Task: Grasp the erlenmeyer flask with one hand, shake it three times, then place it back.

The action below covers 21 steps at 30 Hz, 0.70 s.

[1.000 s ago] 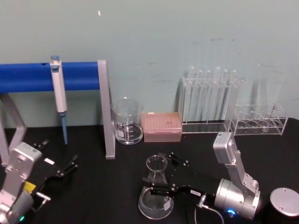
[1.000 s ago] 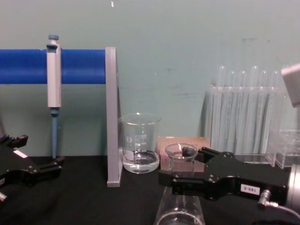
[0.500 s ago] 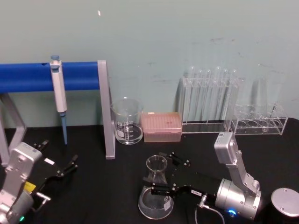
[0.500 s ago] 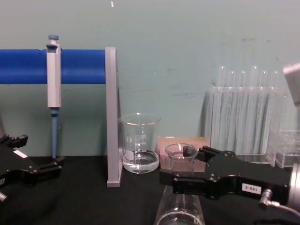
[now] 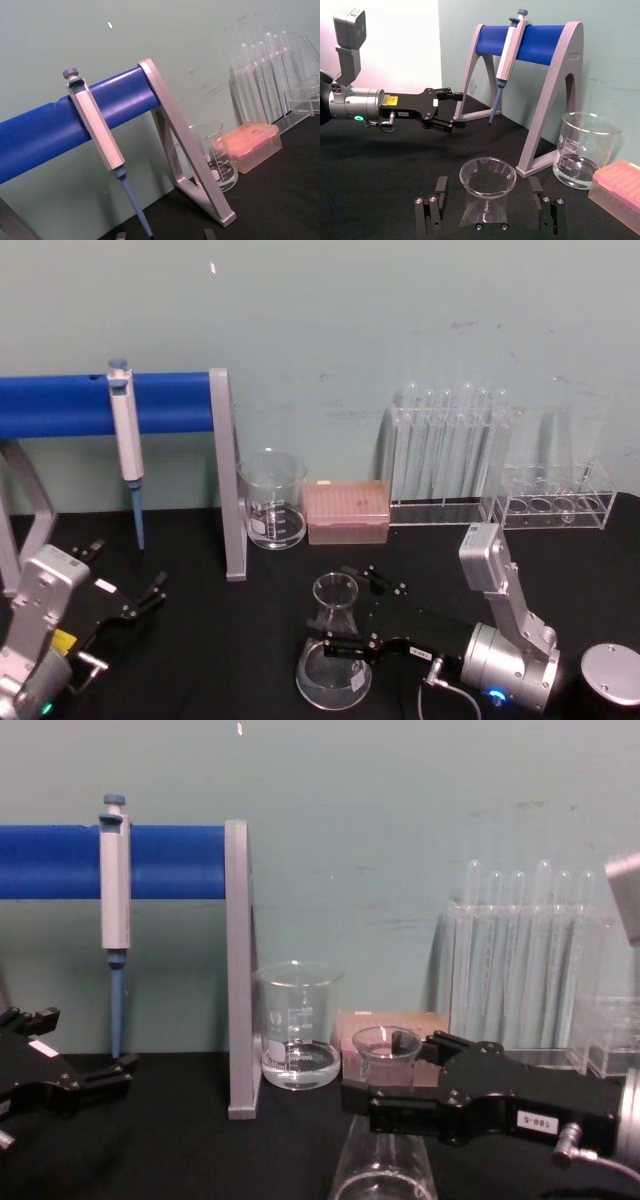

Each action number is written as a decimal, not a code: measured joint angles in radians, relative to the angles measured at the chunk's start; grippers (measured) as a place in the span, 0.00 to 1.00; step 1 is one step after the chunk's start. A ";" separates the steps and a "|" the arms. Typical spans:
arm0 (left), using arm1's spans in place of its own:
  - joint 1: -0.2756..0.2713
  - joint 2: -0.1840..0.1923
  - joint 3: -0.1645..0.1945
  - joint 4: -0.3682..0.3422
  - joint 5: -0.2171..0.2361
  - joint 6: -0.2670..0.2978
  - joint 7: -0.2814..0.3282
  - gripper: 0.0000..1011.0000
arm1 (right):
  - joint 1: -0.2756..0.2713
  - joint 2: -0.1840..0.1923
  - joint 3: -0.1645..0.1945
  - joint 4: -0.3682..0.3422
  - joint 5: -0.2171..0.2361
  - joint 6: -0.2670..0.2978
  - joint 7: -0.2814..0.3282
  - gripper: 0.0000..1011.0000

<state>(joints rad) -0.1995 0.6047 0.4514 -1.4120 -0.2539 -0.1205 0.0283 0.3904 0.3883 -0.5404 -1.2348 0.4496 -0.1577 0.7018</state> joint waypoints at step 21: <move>0.000 0.000 0.000 0.000 0.000 0.000 0.000 0.99 | 0.000 -0.001 0.001 0.001 0.001 0.001 0.001 0.93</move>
<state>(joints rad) -0.1995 0.6047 0.4514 -1.4120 -0.2539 -0.1205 0.0283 0.3904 0.3877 -0.5399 -1.2339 0.4507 -0.1569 0.7025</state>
